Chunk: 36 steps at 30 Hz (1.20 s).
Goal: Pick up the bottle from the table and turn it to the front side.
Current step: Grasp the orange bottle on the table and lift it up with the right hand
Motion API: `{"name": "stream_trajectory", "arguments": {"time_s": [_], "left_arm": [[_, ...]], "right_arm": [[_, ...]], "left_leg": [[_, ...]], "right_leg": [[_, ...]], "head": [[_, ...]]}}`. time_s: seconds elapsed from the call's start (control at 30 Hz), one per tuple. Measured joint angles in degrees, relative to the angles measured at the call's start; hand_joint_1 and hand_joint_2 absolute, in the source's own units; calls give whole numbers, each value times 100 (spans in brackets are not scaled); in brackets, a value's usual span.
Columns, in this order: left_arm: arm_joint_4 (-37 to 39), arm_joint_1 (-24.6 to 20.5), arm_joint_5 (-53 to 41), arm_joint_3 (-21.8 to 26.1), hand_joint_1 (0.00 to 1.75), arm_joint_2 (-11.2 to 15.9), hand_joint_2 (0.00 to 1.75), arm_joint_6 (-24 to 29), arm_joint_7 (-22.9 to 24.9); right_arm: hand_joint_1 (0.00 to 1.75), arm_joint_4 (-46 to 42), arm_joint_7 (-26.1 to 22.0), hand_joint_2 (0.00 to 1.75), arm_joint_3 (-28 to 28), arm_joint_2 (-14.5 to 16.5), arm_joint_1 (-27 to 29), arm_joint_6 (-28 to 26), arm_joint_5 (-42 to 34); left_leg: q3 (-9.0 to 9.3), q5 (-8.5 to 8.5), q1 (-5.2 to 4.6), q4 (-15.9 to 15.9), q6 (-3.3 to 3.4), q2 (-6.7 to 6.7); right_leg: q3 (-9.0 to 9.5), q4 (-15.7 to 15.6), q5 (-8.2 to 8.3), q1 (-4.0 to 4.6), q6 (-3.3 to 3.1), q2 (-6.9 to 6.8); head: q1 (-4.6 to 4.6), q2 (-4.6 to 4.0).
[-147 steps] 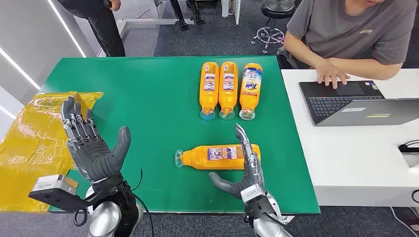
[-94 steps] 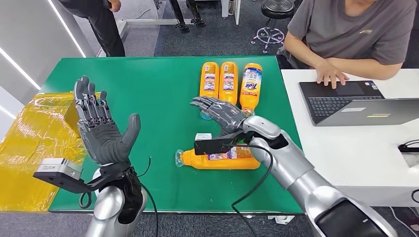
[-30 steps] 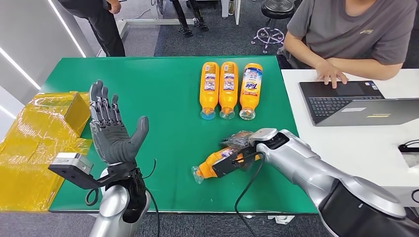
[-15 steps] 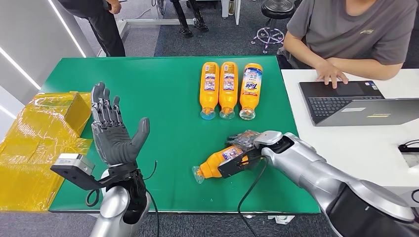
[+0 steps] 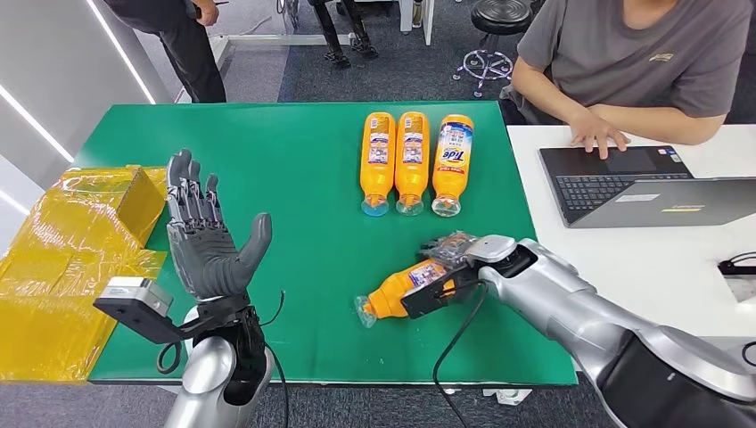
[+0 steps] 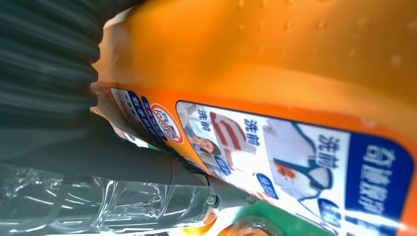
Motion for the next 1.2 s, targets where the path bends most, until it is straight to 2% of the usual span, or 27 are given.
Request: {"name": "stream_trajectory", "arguments": {"time_s": [0.17,0.2,0.3,0.33,0.47,0.6,0.7,1.0,1.1,1.2], "left_arm": [[7,5,0,0,0,2,175,29,0],[7,6,0,0,0,2,175,39,0],[7,5,3,2,0,2,175,56,0],[7,5,4,3,0,2,175,59,0],[6,7,2,8,0,4,175,64,0],[4,11,-33,28,0,4,175,88,0],[-2,11,-55,54,0,4,175,110,0],[-40,24,-78,92,0,10,175,131,0],[-69,41,-95,94,0,14,175,166,0],[-108,77,-120,95,0,16,175,226,0]], "right_arm": [[0,1,129,175,-1,-21,6,-92,105],[8,2,141,175,-1,-22,9,-115,124],[139,8,151,175,-2,-20,17,-193,204],[175,15,147,175,-2,-14,19,-232,231],[175,64,120,175,-6,39,36,-487,303],[175,110,132,175,-72,117,129,-1047,413],[175,123,162,175,-211,189,259,-1517,484],[175,58,179,175,-709,307,632,-2285,439],[175,-70,126,175,-946,315,815,-2546,269],[175,-261,-35,175,-1402,358,1097,-2775,-229]], "left_leg": [[0,0,0,0,0,0],[1,0,0,0,0,0],[1,0,0,0,1,0],[1,1,0,0,1,0],[1,2,0,0,3,0],[1,2,0,0,3,0],[0,2,1,0,2,-1],[-3,2,1,-2,3,-3],[-5,2,0,-2,3,-6],[-5,1,1,-2,3,-9]], "right_leg": [[2,0,1,0,1,0],[3,0,1,0,1,0],[4,0,2,0,3,1],[5,0,3,0,4,0],[6,0,4,0,5,0],[5,1,4,0,5,0],[4,1,4,0,5,0],[3,1,3,1,5,-3],[3,0,3,0,5,-7],[3,0,2,0,5,-8]], "head": [[0,0],[1,0],[1,0],[1,0],[0,0],[0,0],[-1,0],[0,0],[1,0],[1,0]]}}
